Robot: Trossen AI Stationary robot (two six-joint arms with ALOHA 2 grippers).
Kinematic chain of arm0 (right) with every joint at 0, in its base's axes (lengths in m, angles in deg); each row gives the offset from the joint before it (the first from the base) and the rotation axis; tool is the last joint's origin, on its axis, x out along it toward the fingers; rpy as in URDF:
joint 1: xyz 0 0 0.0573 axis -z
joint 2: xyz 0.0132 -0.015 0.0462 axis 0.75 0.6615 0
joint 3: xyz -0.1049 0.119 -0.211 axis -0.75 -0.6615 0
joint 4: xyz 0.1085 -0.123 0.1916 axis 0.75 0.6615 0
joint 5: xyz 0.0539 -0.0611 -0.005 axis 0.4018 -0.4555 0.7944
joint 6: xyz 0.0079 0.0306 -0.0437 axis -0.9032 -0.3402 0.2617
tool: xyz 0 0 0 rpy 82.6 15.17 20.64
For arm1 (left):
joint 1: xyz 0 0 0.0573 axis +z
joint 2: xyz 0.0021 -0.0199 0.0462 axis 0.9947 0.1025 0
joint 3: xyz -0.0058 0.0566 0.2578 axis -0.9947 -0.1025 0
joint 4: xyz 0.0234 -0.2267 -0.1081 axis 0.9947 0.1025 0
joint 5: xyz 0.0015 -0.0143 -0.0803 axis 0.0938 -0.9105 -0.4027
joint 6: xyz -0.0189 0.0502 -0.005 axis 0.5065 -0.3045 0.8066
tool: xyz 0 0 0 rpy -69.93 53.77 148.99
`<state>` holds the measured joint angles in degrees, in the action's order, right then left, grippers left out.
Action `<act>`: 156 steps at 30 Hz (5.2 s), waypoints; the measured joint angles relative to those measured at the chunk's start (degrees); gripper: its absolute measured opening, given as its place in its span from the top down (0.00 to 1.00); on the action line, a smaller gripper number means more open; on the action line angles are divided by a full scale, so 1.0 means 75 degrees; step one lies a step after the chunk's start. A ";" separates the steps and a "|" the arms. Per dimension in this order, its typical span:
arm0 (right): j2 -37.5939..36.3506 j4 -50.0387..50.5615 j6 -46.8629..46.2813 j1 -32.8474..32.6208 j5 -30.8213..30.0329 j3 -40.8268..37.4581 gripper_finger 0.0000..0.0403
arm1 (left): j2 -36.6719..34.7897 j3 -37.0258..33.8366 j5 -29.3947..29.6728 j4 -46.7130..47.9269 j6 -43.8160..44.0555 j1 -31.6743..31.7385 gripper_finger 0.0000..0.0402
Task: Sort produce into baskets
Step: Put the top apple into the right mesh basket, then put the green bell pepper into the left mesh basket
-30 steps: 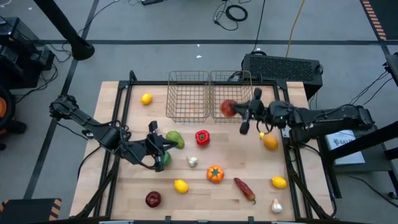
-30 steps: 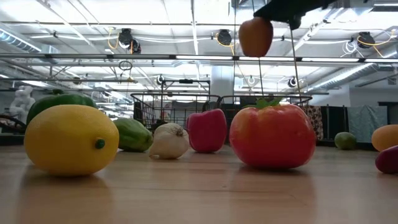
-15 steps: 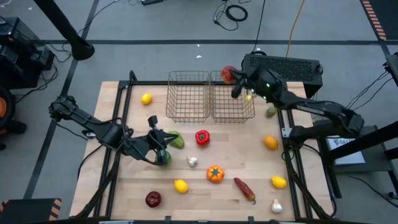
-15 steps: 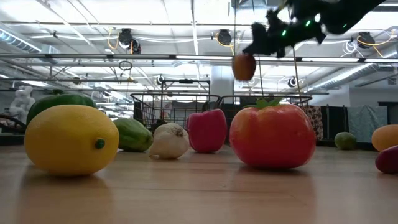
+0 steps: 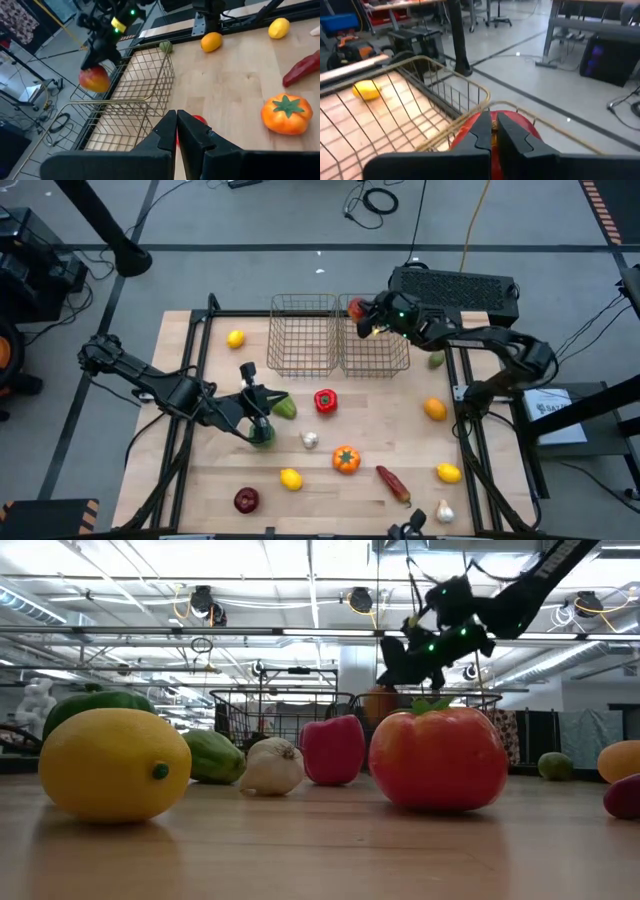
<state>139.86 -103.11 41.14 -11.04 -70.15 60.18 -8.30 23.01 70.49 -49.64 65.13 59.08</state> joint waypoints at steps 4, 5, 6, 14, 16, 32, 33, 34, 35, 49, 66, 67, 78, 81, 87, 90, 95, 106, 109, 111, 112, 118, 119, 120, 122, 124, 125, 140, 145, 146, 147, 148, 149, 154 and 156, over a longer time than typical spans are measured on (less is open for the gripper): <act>0.0493 -0.0441 -0.0167 0.0005 -0.0027 0.0000 0.99 | 0.0000 0.0000 -0.0009 -0.0064 -0.0392 0.0079 0.94; 0.0606 -0.0525 -0.0219 0.0005 -0.0029 0.0000 0.99 | 0.0000 0.0000 -0.0010 -0.0071 -0.0504 0.0126 0.94; 0.0716 -0.0599 -0.0248 0.0005 -0.0029 0.0000 0.99 | 0.0000 0.0000 -0.0012 -0.0069 -0.0566 0.0186 0.94; 0.1360 -0.0995 -0.0289 0.0005 -0.0029 0.0000 0.99 | 0.0000 0.0000 -0.0325 -0.0064 -0.0598 0.0882 0.94; 0.1502 -0.1116 -0.0289 0.0005 -0.0051 0.0000 0.99 | 0.0000 0.0000 -0.0592 -0.0058 -0.0594 0.1042 0.94; 0.1903 -0.1570 -0.0400 0.0005 -0.0099 0.0000 0.81 | 0.0000 0.0000 -0.1125 -0.0050 -0.0327 0.1288 0.94; 0.1826 -0.1542 -0.0400 0.0002 -0.0079 -0.0002 0.80 | 0.0000 0.0000 -0.1128 -0.0036 -0.0325 0.1286 0.94; 0.1731 -0.1536 -0.0400 -0.0010 -0.0070 -0.0003 0.79 | 0.0000 0.0000 -0.1145 -0.0010 -0.0324 0.1287 0.94; 0.1601 -0.1465 -0.0400 -0.0015 -0.0067 -0.0003 0.78 | 0.0000 0.0000 -0.1178 0.0011 -0.0321 0.1288 0.94; -0.2487 0.2015 -0.0312 -0.1290 0.0012 0.0000 0.71 | -0.0002 0.0000 -0.1262 0.0259 -0.0005 0.1083 0.94; -0.5423 0.4579 -0.0261 -0.3633 0.0006 0.0000 0.71 | -0.0594 0.0006 -0.1260 0.2447 0.3733 0.0214 0.94; -0.5420 0.4638 -0.0260 -0.3665 0.0006 0.0000 0.71 | -0.0531 0.0006 -0.1253 0.2771 0.4176 0.0136 0.94; -0.5244 0.5107 -0.0658 -0.3796 0.0003 -0.0006 0.71 | 0.0452 0.0003 -0.1787 0.4152 0.6792 -0.1074 0.94; -0.5245 0.5072 -0.1001 -0.3806 0.0003 -0.0006 0.71 | 0.0801 0.0003 -0.1965 0.4301 0.6873 -0.1279 0.94; -0.5246 0.5048 -0.1577 -0.4050 0.0003 -0.0006 0.71 | 0.1351 0.0003 -0.2950 0.4388 0.6895 -0.1339 0.91; -0.5246 0.4870 -0.1596 -0.4166 0.0003 -0.0006 0.71 | 0.1581 0.0003 -0.3027 0.4414 0.7112 -0.1467 0.83; -0.5249 0.4496 -0.1389 -0.4273 0.0000 -0.0006 0.71 | 0.1840 0.0003 -0.2654 0.4470 0.7145 -0.1613 0.68; -0.5249 0.4425 -0.0968 -0.4274 0.0000 -0.0006 0.71 | 0.2069 -0.0043 -0.2360 0.4562 0.6857 -0.1610 0.63; -0.5249 0.4384 -0.0965 -0.4274 0.0000 -0.0006 0.71 | 0.2069 -0.0319 -0.2420 0.4522 0.6909 -0.1577 0.63; -0.5249 0.4335 -0.0965 -0.4274 -0.0002 -0.0006 0.71 | 0.2071 -0.0535 -0.2559 0.4529 0.7160 -0.1557 0.63; -0.5249 0.4299 -0.0965 -0.4274 0.0000 -0.0006 0.71 | 0.2072 -0.0607 -0.2567 0.4552 0.7337 -0.1550 0.64; -0.5249 0.4198 -0.0886 -0.4271 -0.0002 -0.0003 0.71 | 0.2069 -0.0679 -0.2547 0.4446 0.7500 -0.1550 0.70; -0.5249 0.4198 -0.0837 -0.4271 -0.0003 -0.0003 0.71 | 0.2069 -0.0679 -0.2543 0.4423 0.7452 -0.1550 0.71; -0.5249 0.4196 -0.0785 -0.4271 -0.0003 -0.0003 0.71 | 0.2069 -0.0679 -0.2541 0.4394 0.7406 -0.1550 0.72; -0.5249 0.4195 -0.0738 -0.4271 -0.0003 -0.0003 0.71 | 0.2066 -0.0679 -0.2516 0.4299 0.7262 -0.1534 0.73; -0.5249 0.4198 -0.0735 -0.4271 -0.0006 -0.0003 0.71 | 0.2066 -0.0679 -0.2508 0.4224 0.7213 -0.1503 0.73; -0.5249 0.4195 -0.0735 -0.4271 -0.0006 -0.0003 0.71 | 0.2066 -0.0679 -0.2502 0.4169 0.7185 -0.1479 0.73; -0.5249 0.4078 -0.0735 -0.4271 -0.0003 0.0000 0.71 | 0.2063 -0.0679 -0.2972 0.3641 0.6839 -0.0952 0.77; -0.5249 0.4078 -0.0733 -0.4271 -0.0003 0.0000 0.71 | 0.2063 -0.0679 -0.3038 0.3797 0.6854 -0.0959 0.85; -0.5249 0.4078 -0.0732 -0.4271 -0.0003 0.0000 0.71 | 0.2063 -0.0679 -0.3093 0.3794 0.6857 -0.0956 0.86; -0.5249 0.4078 -0.0735 -0.4271 -0.0003 0.0000 0.71 | 0.2063 -0.0679 -0.3137 0.3792 0.6857 -0.0958 0.87; -0.5249 0.4078 -0.0735 -0.4271 -0.0003 0.0000 0.71 | 0.2058 -0.0679 -0.3157 0.3768 0.6857 -0.0956 0.89; -0.5249 0.4078 -0.0734 -0.4271 -0.0003 0.0000 0.71 | 0.2057 -0.0679 -0.3160 0.3749 0.6857 -0.0956 0.90; -0.5249 0.4080 -0.0735 -0.4268 -0.0003 0.0000 0.71 | 0.2052 -0.0673 -0.3162 0.3739 0.6857 -0.0959 0.96; -0.5249 0.4081 -0.0735 -0.4268 -0.0003 0.0000 0.71 | 0.2052 -0.0670 -0.3165 0.3739 0.6857 -0.0958 0.97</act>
<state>100.49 -72.50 35.63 -43.05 -70.17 60.18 7.09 17.98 46.75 -21.60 116.55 51.89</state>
